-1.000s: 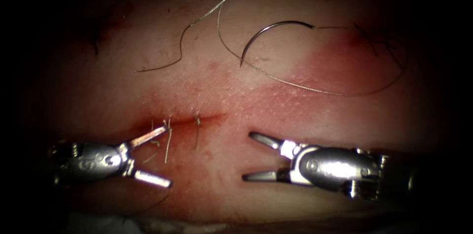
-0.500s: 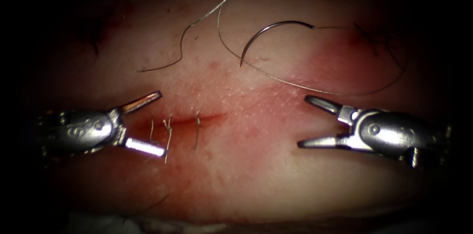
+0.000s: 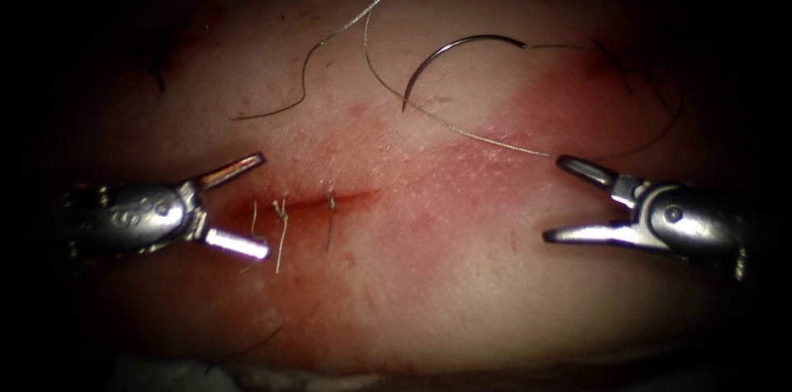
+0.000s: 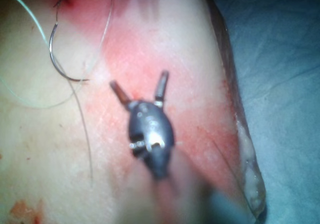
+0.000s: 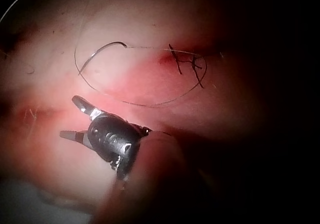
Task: Wound Closure
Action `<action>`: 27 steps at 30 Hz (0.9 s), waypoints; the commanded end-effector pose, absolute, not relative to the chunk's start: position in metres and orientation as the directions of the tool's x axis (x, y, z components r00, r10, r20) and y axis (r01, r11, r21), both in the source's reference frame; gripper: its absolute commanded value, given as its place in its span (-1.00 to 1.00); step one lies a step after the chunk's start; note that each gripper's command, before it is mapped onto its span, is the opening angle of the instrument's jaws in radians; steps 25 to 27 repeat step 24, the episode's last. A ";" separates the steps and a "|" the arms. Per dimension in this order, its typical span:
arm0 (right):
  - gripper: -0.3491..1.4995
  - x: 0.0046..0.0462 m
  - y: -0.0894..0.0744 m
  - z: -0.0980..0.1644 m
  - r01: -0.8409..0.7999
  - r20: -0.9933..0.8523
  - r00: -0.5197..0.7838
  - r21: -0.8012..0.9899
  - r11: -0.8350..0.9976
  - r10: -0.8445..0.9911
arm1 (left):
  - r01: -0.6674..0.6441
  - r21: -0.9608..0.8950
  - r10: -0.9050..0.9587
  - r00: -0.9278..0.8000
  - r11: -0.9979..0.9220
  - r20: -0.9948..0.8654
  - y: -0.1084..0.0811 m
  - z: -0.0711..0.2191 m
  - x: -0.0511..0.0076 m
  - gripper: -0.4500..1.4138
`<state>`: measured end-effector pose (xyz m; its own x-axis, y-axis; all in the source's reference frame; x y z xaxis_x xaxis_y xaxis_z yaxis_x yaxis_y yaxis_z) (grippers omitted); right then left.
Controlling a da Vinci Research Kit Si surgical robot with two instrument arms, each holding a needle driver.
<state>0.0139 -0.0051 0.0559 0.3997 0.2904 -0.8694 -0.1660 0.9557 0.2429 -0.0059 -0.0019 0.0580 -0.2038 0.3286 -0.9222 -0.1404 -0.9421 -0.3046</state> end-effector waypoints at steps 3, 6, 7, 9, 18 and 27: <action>0.74 0.0146 -0.006 0.057 -0.163 -0.871 0.398 0.244 0.956 0.290 | -0.139 -0.303 0.327 -0.204 -0.943 -0.923 -0.003 0.059 -0.0063 0.40; 0.74 0.0147 -0.006 0.056 -0.163 -0.870 0.398 0.244 0.956 0.290 | -0.137 -0.301 0.325 -0.207 -0.944 -0.923 -0.003 0.059 -0.0062 0.42; 0.74 0.0148 -0.006 0.056 -0.162 -0.871 0.399 0.239 0.957 0.285 | -0.135 -0.302 0.324 -0.207 -0.944 -0.923 -0.003 0.059 -0.0060 0.42; 0.74 0.0149 -0.006 0.056 -0.163 -0.871 0.399 0.240 0.957 0.286 | -0.134 -0.302 0.325 -0.207 -0.944 -0.923 -0.003 0.059 -0.0059 0.42; 0.74 0.0152 -0.006 0.056 -0.172 -0.873 0.393 0.238 0.956 0.288 | -0.134 -0.302 0.324 -0.207 -0.944 -0.923 -0.003 0.059 -0.0059 0.42; 0.74 0.0158 -0.006 0.056 -0.169 -0.875 0.393 0.233 0.958 0.282 | -0.133 -0.302 0.324 -0.206 -0.944 -0.923 -0.003 0.059 -0.0059 0.42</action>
